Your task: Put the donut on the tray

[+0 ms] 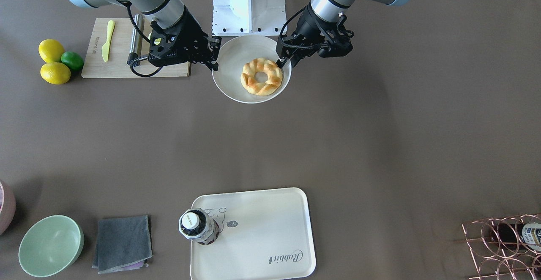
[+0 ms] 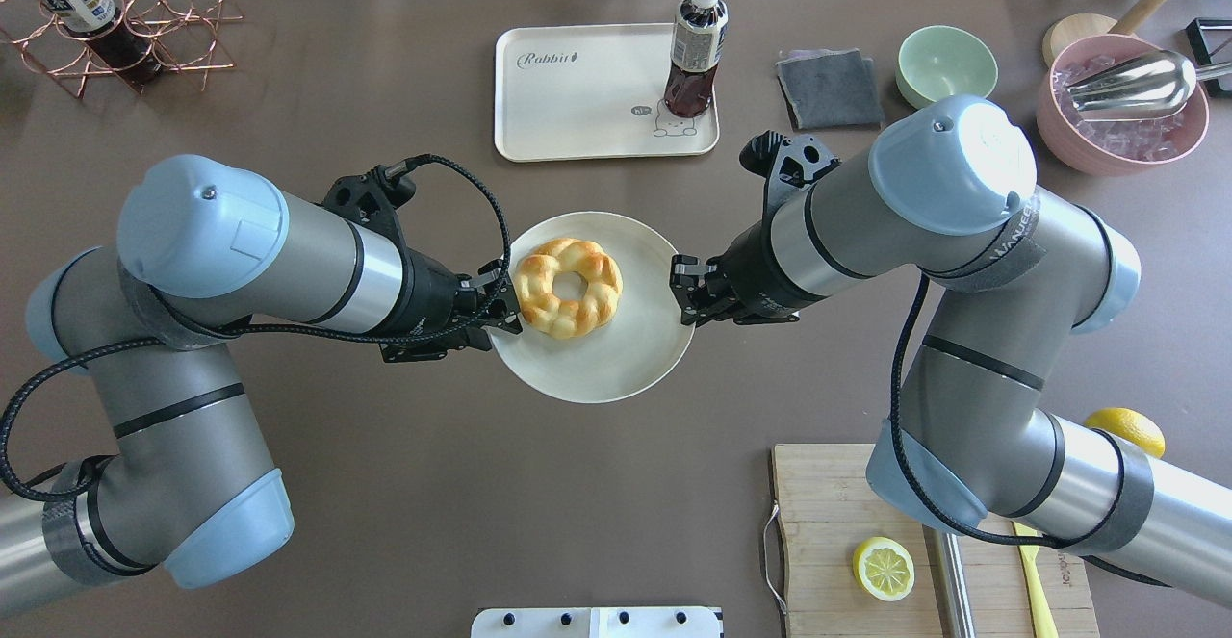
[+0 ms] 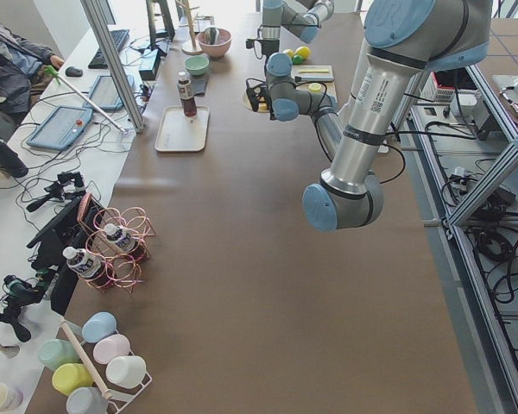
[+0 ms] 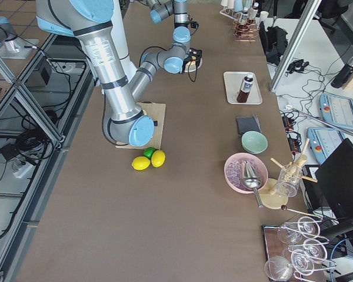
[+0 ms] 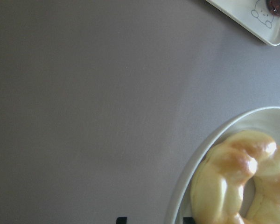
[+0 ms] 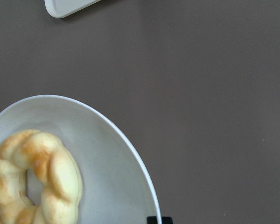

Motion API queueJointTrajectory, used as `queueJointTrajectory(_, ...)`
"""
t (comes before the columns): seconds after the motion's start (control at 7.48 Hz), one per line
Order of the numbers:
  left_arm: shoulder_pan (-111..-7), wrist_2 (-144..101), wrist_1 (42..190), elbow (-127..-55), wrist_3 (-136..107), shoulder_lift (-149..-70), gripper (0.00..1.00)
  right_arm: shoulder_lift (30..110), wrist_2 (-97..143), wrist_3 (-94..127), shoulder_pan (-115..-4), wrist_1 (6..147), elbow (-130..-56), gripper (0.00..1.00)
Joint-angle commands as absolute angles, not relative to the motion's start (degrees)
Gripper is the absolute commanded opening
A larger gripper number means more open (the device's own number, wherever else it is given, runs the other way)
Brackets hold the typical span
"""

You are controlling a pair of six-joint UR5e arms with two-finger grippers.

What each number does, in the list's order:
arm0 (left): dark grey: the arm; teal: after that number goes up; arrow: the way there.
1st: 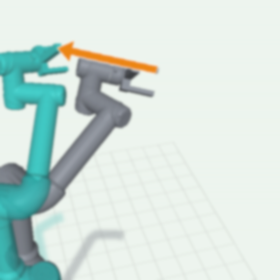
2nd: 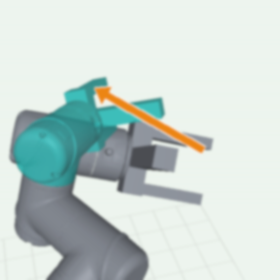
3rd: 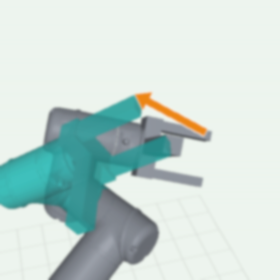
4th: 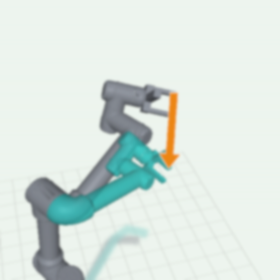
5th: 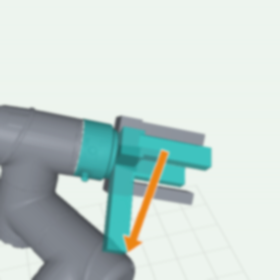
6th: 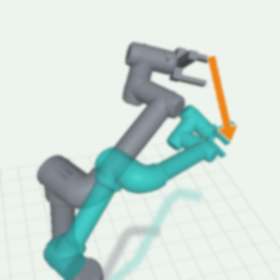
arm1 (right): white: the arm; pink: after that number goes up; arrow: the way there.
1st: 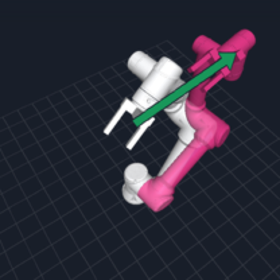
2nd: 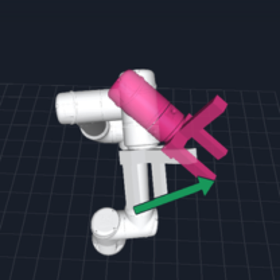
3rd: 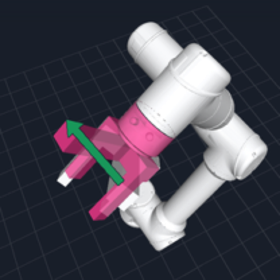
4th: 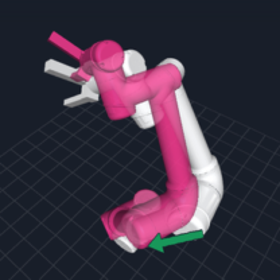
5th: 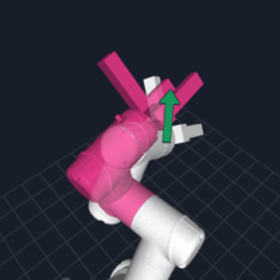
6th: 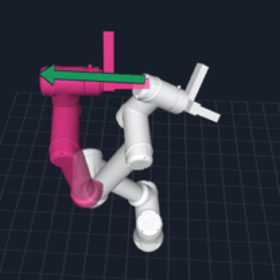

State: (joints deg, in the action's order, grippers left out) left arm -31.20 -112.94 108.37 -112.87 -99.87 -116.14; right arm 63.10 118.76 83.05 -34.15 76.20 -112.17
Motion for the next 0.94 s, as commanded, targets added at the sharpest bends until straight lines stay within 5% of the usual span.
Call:
queueJointTrajectory(0.0, -31.2, -113.03, 108.37, -113.03, -100.2, -116.37, 0.0, 63.37, 118.65, 83.06, -34.19, 76.2, -112.32, 0.0)
queueJointTrajectory(0.13, -31.2, -113.11, 108.37, -113.11, -100.2, -116.37, 0.0, 63.46, 118.65, 83.06, -34.19, 76.2, -112.32, 0.0)
queueJointTrajectory(0.27, -31.2, -113.12, 108.37, -113.2, -100.63, -116.28, 0.0, 63.37, 118.65, 83.06, -34.1, 76.2, -112.41, 0.14)
queueJointTrajectory(0.4, -31.2, -113.12, 108.37, -113.12, -100.98, -116.37, 0.0, 63.28, 118.48, 82.97, -34.1, 76.2, -112.41, 0.66)
queueJointTrajectory(0.54, -31.2, -112.94, 108.37, -113.03, -101.51, -116.37, 0.0, 63.46, 118.39, 82.97, -34.19, 76.11, -112.5, 1.0)
queueJointTrajectory(0.8, -31.55, -113.03, 108.46, -112.33, -101.95, -116.37, 0.0, 64.33, 119.0, 82.88, -35.15, 76.2, -113.46, 1.0)
